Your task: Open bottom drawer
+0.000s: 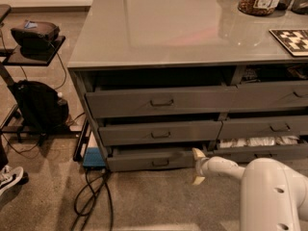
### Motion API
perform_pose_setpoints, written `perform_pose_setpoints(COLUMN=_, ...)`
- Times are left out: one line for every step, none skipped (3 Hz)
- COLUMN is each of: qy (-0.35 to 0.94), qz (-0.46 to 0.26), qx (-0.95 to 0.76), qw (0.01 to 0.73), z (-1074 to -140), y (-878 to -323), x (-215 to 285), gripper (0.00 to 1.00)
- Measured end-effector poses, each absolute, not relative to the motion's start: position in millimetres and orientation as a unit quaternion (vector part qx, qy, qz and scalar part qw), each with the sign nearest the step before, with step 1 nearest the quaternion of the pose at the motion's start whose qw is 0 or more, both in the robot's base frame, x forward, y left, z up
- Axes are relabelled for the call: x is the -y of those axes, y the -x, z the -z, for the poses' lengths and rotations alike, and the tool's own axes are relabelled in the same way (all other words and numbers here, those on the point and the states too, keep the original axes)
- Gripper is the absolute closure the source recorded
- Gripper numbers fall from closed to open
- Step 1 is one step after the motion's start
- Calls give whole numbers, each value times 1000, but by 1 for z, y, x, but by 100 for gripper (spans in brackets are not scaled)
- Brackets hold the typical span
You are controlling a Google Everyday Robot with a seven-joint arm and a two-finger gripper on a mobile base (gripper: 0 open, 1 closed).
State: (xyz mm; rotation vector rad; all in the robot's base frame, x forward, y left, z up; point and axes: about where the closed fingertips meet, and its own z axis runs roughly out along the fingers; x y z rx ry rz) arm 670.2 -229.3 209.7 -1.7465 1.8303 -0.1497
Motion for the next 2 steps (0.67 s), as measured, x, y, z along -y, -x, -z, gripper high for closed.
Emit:
perform_pose_setpoints(qy=650, qz=48, qx=-696, qw=300, z=-187, y=-686, x=229, gripper=0)
perform_pose_setpoints(qy=634, qz=39, qx=-707, qw=311, z=-175, y=-702, x=234, gripper=0)
